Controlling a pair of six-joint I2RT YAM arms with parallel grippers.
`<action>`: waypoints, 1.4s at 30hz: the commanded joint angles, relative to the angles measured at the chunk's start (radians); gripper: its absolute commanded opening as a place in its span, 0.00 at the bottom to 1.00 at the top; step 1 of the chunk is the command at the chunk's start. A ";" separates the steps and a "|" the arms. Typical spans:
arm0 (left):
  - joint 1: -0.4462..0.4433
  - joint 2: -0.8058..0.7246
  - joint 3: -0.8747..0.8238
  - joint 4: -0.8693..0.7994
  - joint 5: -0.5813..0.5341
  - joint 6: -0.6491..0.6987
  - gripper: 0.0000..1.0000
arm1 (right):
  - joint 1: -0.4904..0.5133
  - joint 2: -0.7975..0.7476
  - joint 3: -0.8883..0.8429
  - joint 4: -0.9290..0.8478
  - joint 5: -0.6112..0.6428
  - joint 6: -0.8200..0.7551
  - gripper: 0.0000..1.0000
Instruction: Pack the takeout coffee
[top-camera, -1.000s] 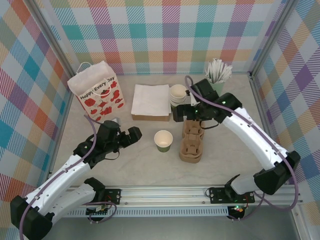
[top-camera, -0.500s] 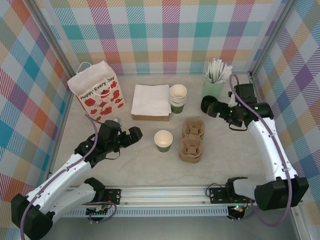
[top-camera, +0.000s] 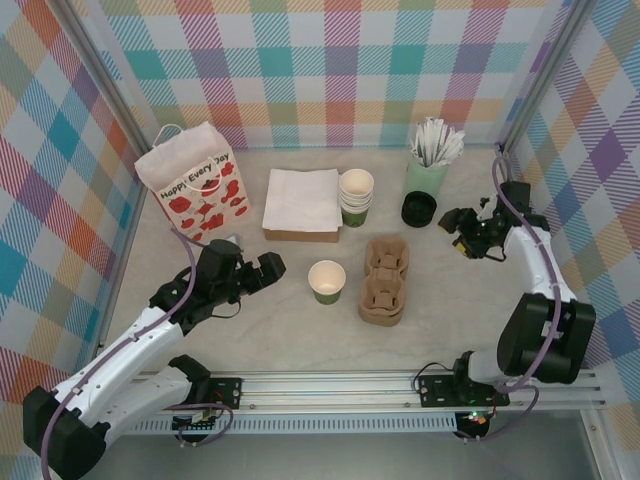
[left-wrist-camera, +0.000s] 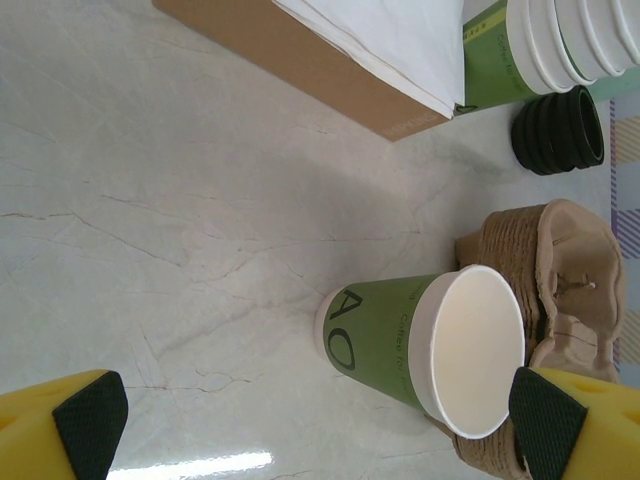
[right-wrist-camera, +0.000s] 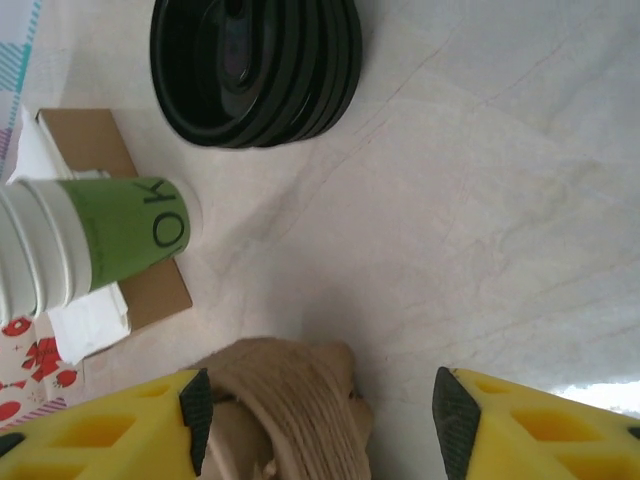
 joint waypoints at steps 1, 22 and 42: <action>-0.013 0.007 -0.009 0.024 0.010 -0.004 1.00 | -0.005 0.060 0.074 0.026 0.042 -0.019 0.60; -0.014 0.039 -0.014 0.030 0.006 -0.002 1.00 | 0.007 0.428 0.365 -0.049 -0.063 -0.089 0.47; -0.014 0.068 -0.002 0.028 0.008 0.006 1.00 | 0.056 0.572 0.559 -0.171 -0.035 -0.128 0.42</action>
